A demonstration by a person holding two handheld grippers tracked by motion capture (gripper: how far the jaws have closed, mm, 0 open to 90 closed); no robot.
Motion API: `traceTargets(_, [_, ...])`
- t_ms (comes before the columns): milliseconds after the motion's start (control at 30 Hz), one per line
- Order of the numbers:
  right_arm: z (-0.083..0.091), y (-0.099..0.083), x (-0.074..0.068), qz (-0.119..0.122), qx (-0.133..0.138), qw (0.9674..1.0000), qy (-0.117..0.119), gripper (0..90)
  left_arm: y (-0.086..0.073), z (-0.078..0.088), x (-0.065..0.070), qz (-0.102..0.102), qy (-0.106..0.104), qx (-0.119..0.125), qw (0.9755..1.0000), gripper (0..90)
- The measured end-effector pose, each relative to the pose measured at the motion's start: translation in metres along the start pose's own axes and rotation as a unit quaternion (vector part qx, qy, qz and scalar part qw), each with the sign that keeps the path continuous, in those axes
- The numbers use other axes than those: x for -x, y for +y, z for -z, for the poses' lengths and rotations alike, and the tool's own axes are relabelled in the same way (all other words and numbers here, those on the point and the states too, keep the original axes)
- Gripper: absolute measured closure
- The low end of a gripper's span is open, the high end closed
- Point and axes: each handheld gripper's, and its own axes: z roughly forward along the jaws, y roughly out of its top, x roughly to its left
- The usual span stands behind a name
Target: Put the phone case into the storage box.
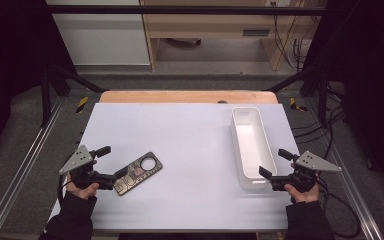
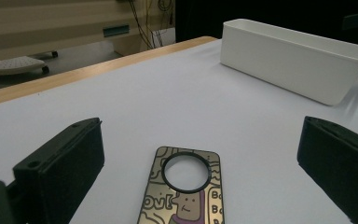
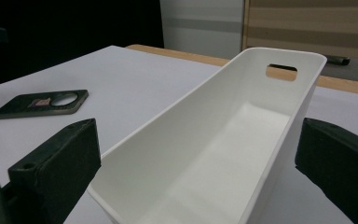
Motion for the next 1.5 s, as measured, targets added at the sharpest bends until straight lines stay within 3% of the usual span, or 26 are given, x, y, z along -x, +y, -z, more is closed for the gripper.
traceTargets(500, [0.001,0.001,-0.001,0.004,-0.001,1.0000,0.004,0.2,0.007,-0.011,0.001,0.000,0.001,-0.024,0.9997,0.0])
traceTargets(867, [0.001,0.002,-0.001,0.005,-0.002,1.0000,0.005,0.2,0.009,-0.033,-0.001,-0.006,0.005,-0.089,0.9960,0.0])
traceTargets(1100, [0.001,0.002,-0.002,0.006,-0.002,1.0000,0.007,0.2,0.003,-0.047,-0.001,-0.011,0.003,-0.136,0.9907,0.0])
traceTargets(1133, [0.001,0.002,-0.002,0.006,-0.001,1.0000,0.005,0.2,0.001,-0.051,-0.001,-0.012,0.004,-0.150,0.9886,0.0])
traceTargets(1167, [0.001,0.002,-0.002,0.006,-0.001,1.0000,0.005,0.2,0.001,-0.051,-0.001,-0.012,0.004,-0.150,0.9886,0.0])
traceTargets(1300, [0.001,0.002,-0.002,0.007,-0.002,1.0000,0.007,0.2,-0.004,-0.060,-0.001,-0.017,0.005,-0.182,0.9831,0.0])
traceTargets(1333, [0.001,0.002,-0.002,0.007,-0.002,1.0000,0.007,0.2,-0.004,-0.060,-0.001,-0.017,0.005,-0.182,0.9831,0.0])
traceTargets(1433, [0.001,0.002,-0.002,0.006,-0.002,1.0000,0.006,0.2,-0.008,-0.065,-0.001,-0.016,0.003,-0.198,0.9800,0.0])
traceTargets(1500, [0.001,0.002,-0.002,0.009,-0.001,0.9999,0.005,0.2,-0.011,-0.069,-0.002,-0.017,0.004,-0.216,0.9763,0.0])
